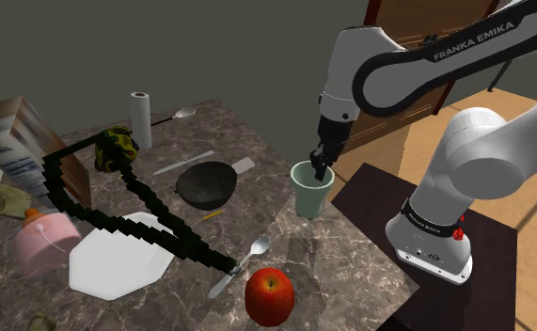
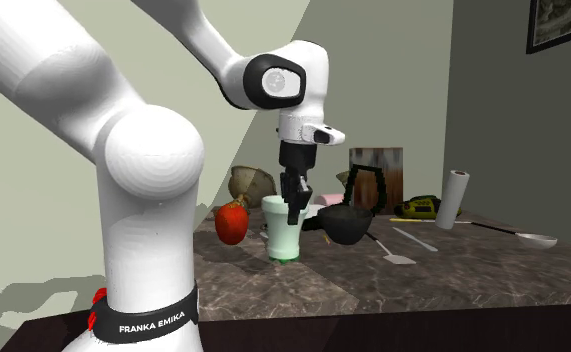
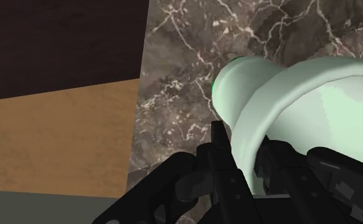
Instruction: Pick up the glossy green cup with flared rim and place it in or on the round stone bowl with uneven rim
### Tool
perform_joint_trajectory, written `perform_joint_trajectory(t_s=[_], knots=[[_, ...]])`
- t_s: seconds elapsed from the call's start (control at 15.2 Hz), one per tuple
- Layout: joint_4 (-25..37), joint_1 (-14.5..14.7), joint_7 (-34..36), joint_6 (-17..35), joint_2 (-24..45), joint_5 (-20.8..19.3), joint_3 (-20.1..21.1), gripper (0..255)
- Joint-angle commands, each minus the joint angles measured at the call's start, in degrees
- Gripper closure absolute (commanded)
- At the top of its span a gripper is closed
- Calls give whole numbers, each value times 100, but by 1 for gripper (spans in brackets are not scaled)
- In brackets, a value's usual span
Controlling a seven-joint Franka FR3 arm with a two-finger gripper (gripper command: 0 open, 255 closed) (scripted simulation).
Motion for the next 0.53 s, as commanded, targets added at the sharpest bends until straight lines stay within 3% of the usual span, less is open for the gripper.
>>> perform_joint_trajectory(t_s=[0.0,0.46], knots=[[102,-24,47,-235,-136,-54,-17,255],[479,-94,169,-950,-482,-214,-93,255]])
